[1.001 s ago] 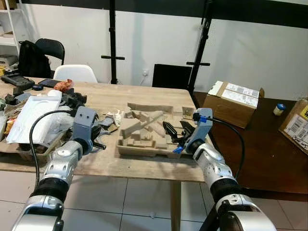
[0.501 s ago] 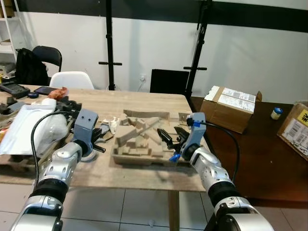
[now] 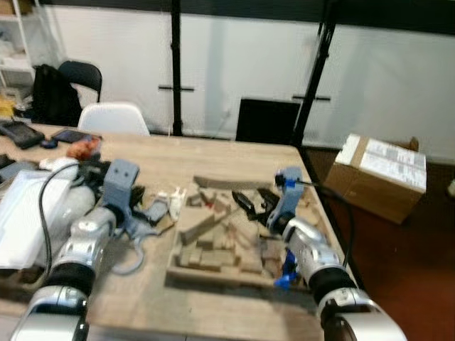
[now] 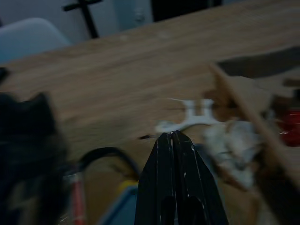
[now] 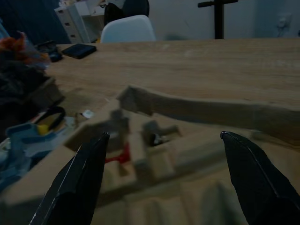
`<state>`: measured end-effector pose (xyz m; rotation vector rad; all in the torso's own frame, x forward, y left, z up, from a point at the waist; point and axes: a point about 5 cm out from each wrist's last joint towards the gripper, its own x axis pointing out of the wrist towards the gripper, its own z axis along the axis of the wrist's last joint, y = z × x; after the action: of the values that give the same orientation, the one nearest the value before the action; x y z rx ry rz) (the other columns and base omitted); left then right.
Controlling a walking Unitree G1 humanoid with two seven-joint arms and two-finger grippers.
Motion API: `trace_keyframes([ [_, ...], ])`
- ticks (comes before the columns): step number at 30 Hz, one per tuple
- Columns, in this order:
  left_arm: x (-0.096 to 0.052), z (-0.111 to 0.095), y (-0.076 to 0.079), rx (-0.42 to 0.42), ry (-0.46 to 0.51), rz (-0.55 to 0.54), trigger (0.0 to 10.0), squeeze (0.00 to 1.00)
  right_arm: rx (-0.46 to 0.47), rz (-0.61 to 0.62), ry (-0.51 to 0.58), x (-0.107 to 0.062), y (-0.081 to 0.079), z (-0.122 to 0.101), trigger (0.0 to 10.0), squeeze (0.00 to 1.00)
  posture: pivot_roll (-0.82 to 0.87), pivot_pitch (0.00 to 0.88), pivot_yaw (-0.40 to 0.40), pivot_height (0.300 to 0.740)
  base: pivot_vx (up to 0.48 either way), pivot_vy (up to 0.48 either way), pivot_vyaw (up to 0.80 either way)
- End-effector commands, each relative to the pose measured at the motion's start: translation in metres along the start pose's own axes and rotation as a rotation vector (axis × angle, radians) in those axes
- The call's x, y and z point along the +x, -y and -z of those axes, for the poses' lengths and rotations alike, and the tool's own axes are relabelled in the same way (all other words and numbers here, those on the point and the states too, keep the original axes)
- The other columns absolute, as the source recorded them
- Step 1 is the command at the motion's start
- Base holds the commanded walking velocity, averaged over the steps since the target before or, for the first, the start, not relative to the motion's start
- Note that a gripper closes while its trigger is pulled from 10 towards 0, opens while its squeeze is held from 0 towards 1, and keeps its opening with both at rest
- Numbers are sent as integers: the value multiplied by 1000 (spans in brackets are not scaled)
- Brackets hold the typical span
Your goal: Picking trash to rubbish bin
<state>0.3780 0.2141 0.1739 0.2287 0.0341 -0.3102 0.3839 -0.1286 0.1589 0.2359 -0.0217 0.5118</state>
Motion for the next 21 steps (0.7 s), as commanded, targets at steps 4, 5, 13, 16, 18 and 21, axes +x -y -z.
trace_keyframes([
  [4, 0, 1, 4, 16, 3, 34, 10000, 0, 22, 24, -22, -5, 6, 6, 10000, 0, 94, 0, -62, 740, 0, 0, 0],
  [5, 0, 1, 4, 16, 3, 34, 10000, 0, 22, 24, -22, -5, 6, 6, 10000, 0, 94, 0, -62, 740, 0, 0, 0],
  [13, -1, 6, 3, 22, -26, 23, 10000, 0, 24, 29, -32, -7, 7, 9, 10000, 0, 92, 0, -64, 740, 0, 0, 0],
  [16, -1, 10, -1, 20, -64, -10, 10000, 0, 26, 31, -37, -8, 8, 10, 10000, 0, 93, 0, -69, 740, 0, 0, 0],
  [18, 0, 12, -7, 15, -96, -54, 10000, 0, 28, 37, -44, -9, 10, 11, 10000, 0, 92, 0, -73, 740, 0, 0, 0],
  [21, 0, 11, -9, 2, -94, -71, 10000, 0, 28, 39, -48, -9, 10, 11, 10000, 0, 92, 0, -73, 740, 0, 0, 0],
])
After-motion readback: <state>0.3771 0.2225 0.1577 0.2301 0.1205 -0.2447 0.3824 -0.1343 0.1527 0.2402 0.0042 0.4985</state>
